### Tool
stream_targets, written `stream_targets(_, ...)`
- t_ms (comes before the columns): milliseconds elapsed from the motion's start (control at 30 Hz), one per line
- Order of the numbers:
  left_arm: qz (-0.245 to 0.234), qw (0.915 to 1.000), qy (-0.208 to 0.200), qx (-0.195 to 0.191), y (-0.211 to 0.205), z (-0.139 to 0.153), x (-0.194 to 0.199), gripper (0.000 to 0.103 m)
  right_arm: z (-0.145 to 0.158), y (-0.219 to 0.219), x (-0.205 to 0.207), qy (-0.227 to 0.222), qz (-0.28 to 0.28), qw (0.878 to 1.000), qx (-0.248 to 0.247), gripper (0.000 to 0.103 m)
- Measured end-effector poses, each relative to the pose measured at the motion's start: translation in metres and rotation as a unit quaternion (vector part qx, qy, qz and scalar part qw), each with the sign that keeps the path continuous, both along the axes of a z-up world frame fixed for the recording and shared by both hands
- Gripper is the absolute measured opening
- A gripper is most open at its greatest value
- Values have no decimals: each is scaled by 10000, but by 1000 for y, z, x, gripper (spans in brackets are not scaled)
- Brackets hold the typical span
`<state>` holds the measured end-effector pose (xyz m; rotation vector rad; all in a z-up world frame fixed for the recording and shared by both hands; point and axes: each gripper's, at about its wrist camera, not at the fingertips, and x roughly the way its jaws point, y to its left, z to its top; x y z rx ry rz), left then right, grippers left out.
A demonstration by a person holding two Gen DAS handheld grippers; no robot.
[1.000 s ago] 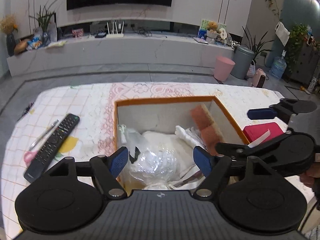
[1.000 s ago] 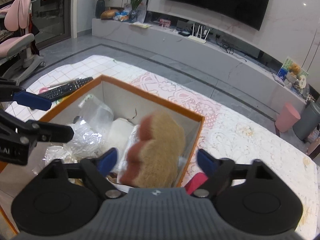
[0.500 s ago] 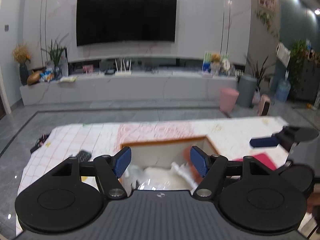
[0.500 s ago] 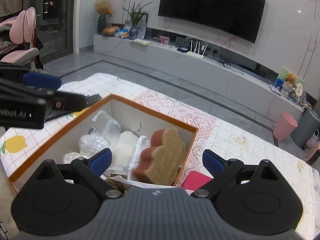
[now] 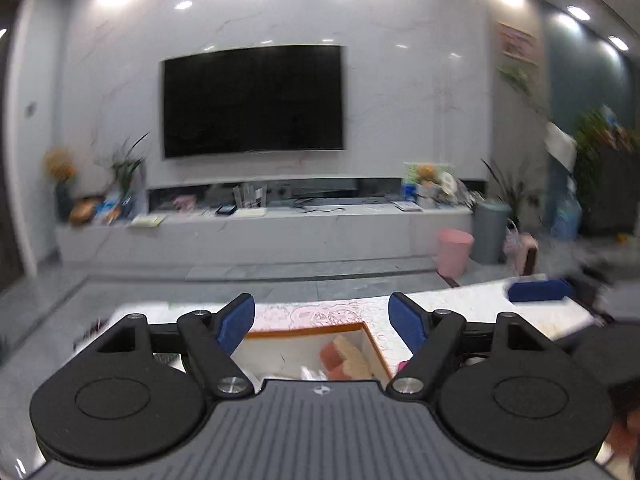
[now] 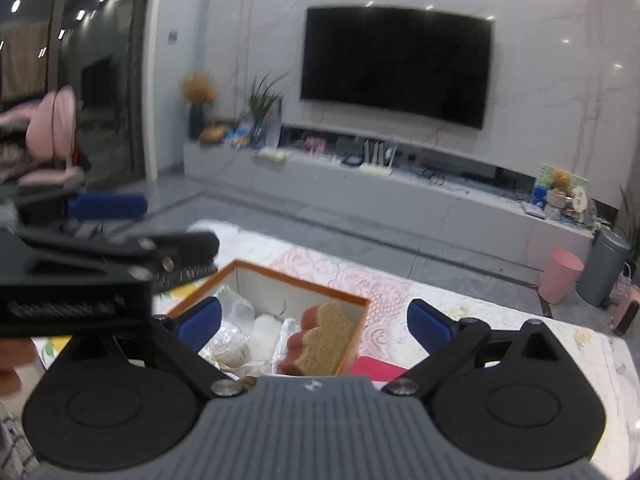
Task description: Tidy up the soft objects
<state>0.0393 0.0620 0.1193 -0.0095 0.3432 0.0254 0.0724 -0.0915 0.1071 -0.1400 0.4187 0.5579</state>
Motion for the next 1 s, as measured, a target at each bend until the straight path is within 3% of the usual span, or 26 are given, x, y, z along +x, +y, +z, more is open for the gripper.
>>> stream_targets(133,-126,9993,109,-322,-17,-11,-8,90,-4,-31,-24,-19,-282,9987,416,99)
stream_targets(400,-110,9974,433,-569,-29,-41,-21,90,-27,-72,-53,50,-448,9987,220,99)
stream_targets(567,-12,9989,411,-213,-45,-52,-28,90,-49,-88,-61,152,-547,9978,349,99)
stream_targets(667,291,9990,332,-8,-58,-60,-31,90,-62,-94,-63,117,-664,9966,469,99)
stream_targets(767,351,9989,310,-25,-65,-70,-33,90,-75,-99,-63,139,-735,9955,579,100)
stream_targets(867,377,9989,281,-44,-68,-82,-35,90,-82,-99,-61,96,-762,9958,493,100)
stream_targets(1000,448,9976,192,493,-77,-95,-37,90,-97,-92,-57,62,-756,9970,153,100)
